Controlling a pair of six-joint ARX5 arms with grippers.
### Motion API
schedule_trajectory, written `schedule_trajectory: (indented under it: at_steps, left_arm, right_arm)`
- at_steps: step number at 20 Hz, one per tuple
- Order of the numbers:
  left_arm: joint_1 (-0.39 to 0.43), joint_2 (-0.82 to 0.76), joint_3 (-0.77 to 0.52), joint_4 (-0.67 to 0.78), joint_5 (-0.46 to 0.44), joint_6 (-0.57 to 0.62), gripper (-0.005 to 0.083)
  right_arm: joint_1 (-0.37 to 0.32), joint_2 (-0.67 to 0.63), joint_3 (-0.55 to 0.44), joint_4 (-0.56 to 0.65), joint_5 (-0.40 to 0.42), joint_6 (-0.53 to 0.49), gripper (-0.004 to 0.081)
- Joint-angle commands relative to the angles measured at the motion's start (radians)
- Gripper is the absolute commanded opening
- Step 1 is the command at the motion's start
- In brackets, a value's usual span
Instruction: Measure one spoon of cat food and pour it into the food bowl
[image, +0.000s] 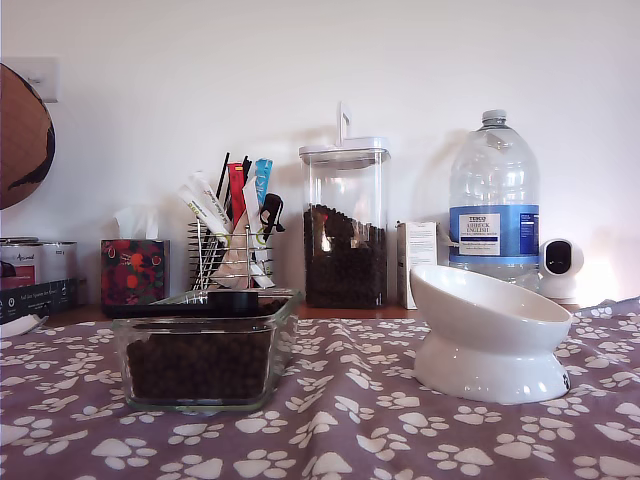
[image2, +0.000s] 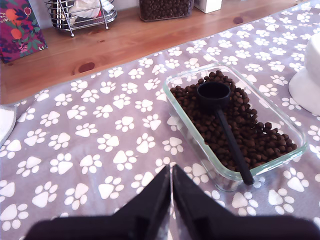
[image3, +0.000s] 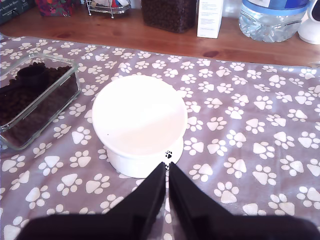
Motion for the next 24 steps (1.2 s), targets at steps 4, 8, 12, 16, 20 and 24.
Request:
schedule_trajectory:
  at_steps: [4,8,12,16,20,24]
  left_arm:
    - [0.002,0.003,-0.016,0.032,0.098,-0.005,-0.002]
    - [0.002,0.003,-0.016,0.039,0.098,-0.005,-0.002]
    - [0.0,0.003,-0.016,0.102,0.149,-0.01,-0.002]
    - [-0.045,0.011,-0.016,0.147,0.206,-0.058,-0.002]
    - [-0.142,0.067,-0.016,0.216,0.252,-0.057,-0.002]
    - [-0.202,0.144,-0.016,0.307,0.246,-0.058,-0.002]
  right_arm:
    - [-0.001,0.012,-0.012,0.015,0.038,-0.048,-0.001]
    - [-0.001,0.012,-0.012,0.015,0.038,-0.048,-0.001]
    - [-0.001,0.012,-0.012,0.015,0.038,-0.048,-0.001]
    - [-0.001,0.012,-0.012,0.015,0.038,-0.048,-0.001]
    - [-0.001,0.012,-0.012,0.011,0.002,0.003,-0.001]
    - [0.001,0.03,-0.012,0.146,-0.035,0.236,-0.001]
